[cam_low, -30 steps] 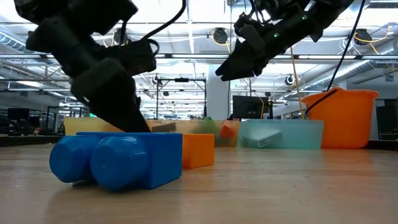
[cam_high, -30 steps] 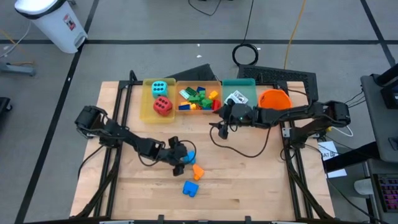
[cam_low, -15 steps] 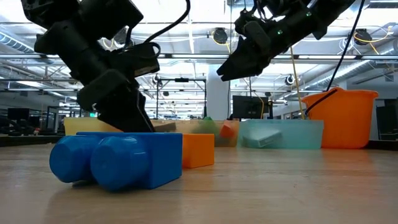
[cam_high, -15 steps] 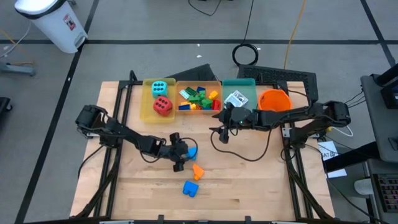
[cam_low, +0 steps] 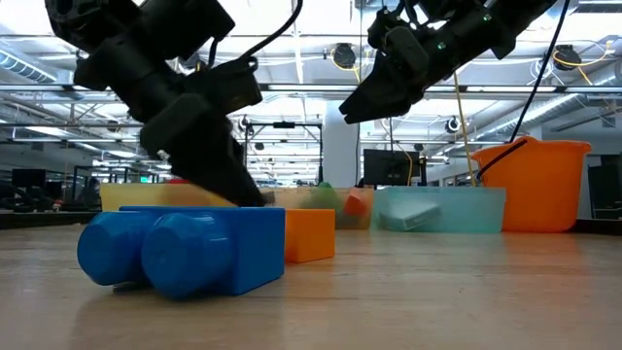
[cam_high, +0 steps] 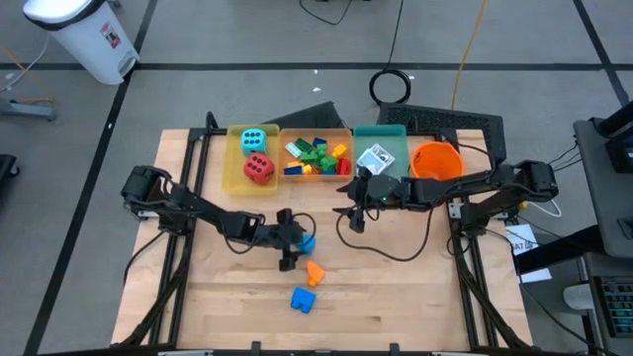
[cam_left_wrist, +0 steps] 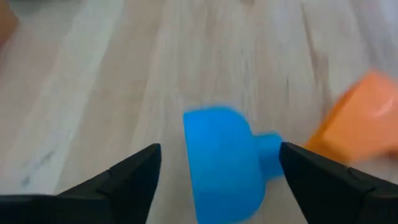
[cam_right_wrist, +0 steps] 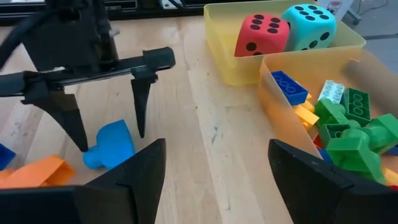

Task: Pick & Place Toys
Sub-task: Put the blue game piece into the orange bin

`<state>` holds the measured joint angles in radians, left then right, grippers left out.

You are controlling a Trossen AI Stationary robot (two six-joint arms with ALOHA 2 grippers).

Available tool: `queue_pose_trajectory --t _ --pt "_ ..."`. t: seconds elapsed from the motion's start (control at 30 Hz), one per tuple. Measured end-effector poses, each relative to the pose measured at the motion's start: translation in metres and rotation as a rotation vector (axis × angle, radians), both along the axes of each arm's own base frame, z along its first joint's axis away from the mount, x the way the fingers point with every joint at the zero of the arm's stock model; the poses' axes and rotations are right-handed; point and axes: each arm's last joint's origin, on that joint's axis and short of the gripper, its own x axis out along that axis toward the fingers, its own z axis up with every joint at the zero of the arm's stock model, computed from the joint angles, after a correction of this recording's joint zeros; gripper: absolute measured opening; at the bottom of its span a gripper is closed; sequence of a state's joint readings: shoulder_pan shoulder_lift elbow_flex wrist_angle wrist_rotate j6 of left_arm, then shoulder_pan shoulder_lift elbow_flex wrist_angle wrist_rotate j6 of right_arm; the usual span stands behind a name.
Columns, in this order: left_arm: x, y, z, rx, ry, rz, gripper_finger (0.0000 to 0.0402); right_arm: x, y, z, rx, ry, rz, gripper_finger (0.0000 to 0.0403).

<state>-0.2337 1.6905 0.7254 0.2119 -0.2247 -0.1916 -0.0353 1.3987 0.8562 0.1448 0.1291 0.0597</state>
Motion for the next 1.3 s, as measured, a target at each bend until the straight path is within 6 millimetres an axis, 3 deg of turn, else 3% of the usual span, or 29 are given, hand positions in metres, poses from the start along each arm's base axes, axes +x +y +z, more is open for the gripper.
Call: queue_pose_trajectory --t 0.2,0.37,0.67,1.0,1.3 --pt "-0.002 0.000 -0.002 0.033 0.039 -0.048 0.0367 0.000 0.000 0.000 0.000 0.000 0.000 0.0251" --pt "-0.002 0.000 -0.002 0.065 0.029 -0.079 0.0373 0.000 0.000 0.000 0.000 0.000 0.000 0.0251" --pt "0.000 0.007 -0.002 0.091 0.033 -0.079 0.0345 0.000 0.000 0.000 0.001 0.000 0.001 0.0251" --pt "0.012 0.013 -0.029 0.096 0.030 -0.060 0.0339 0.000 0.003 0.000 0.001 0.000 0.012 0.0251" --pt "0.016 0.012 -0.031 0.166 -0.014 -0.122 0.0302 0.000 0.003 0.000 -0.003 0.001 0.013 0.0251"
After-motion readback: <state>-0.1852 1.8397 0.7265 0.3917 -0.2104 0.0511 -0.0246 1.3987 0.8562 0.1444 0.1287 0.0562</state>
